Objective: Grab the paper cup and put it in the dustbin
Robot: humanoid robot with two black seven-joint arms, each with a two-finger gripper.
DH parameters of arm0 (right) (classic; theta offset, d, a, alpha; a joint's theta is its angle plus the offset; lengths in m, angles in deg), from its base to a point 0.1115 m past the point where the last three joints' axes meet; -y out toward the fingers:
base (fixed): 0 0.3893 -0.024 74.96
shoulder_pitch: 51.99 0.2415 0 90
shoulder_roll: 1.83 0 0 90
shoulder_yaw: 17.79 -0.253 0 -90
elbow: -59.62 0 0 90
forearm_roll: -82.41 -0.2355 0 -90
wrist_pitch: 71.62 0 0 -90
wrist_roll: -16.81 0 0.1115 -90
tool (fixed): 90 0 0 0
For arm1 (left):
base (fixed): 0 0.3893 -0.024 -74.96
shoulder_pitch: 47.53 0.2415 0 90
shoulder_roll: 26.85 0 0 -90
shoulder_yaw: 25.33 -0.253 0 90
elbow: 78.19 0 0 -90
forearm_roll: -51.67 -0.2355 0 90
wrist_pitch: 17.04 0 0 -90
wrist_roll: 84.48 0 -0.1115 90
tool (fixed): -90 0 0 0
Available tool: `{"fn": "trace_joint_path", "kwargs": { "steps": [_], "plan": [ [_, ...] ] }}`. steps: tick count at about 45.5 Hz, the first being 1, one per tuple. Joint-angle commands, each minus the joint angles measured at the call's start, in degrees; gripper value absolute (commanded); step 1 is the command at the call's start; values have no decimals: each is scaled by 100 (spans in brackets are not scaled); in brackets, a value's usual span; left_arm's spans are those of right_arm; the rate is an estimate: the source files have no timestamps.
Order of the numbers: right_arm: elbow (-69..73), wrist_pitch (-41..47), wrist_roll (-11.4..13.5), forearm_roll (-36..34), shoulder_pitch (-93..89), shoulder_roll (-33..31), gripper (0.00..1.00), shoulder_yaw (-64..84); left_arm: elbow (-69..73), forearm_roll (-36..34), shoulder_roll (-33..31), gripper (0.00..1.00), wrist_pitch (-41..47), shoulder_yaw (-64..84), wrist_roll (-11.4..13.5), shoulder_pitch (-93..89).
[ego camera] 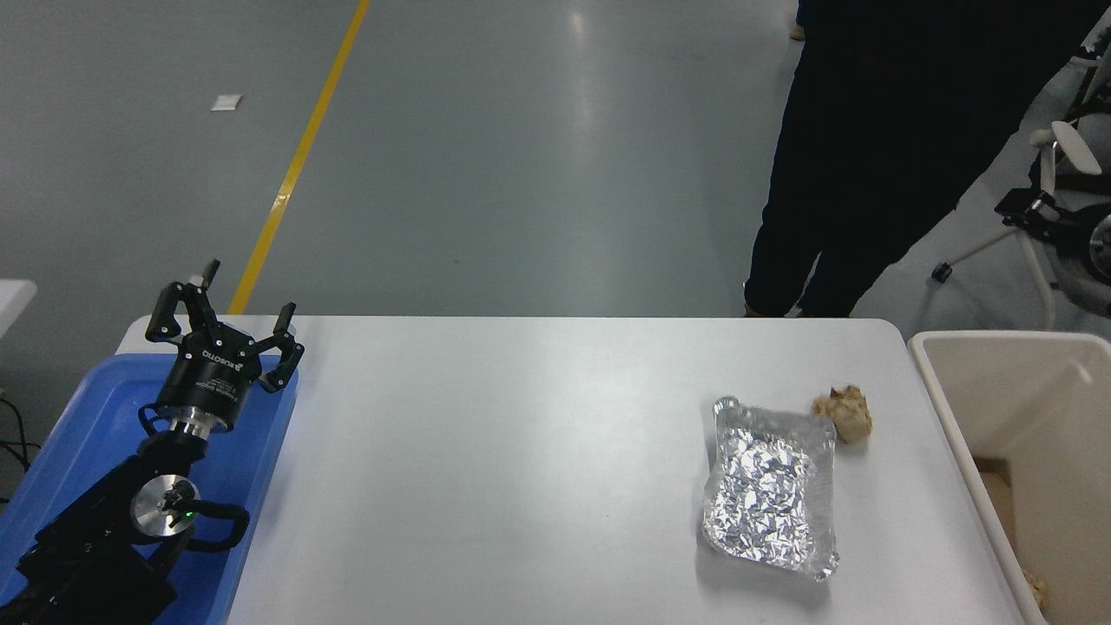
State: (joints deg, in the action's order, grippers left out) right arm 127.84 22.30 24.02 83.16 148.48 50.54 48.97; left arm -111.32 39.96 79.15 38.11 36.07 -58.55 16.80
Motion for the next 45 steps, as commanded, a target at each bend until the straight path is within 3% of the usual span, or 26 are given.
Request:
{"fn": "trace_joint_path", "kwargs": {
  "steps": [1, 26, 45],
  "plan": [
    [1360, 442, 8, 39, 1406, 89, 100, 408, 0, 1, -1, 98, 4, -5, 0, 0],
    [2187, 3105, -1, 30, 2849, 591, 100, 21, 8, 1, -1, 98, 4, 4, 0, 0],
    [2266, 3546, -18, 30, 2840, 670, 100, -260, 8, 1, -1, 98, 4, 4, 0, 0]
  ]
}}
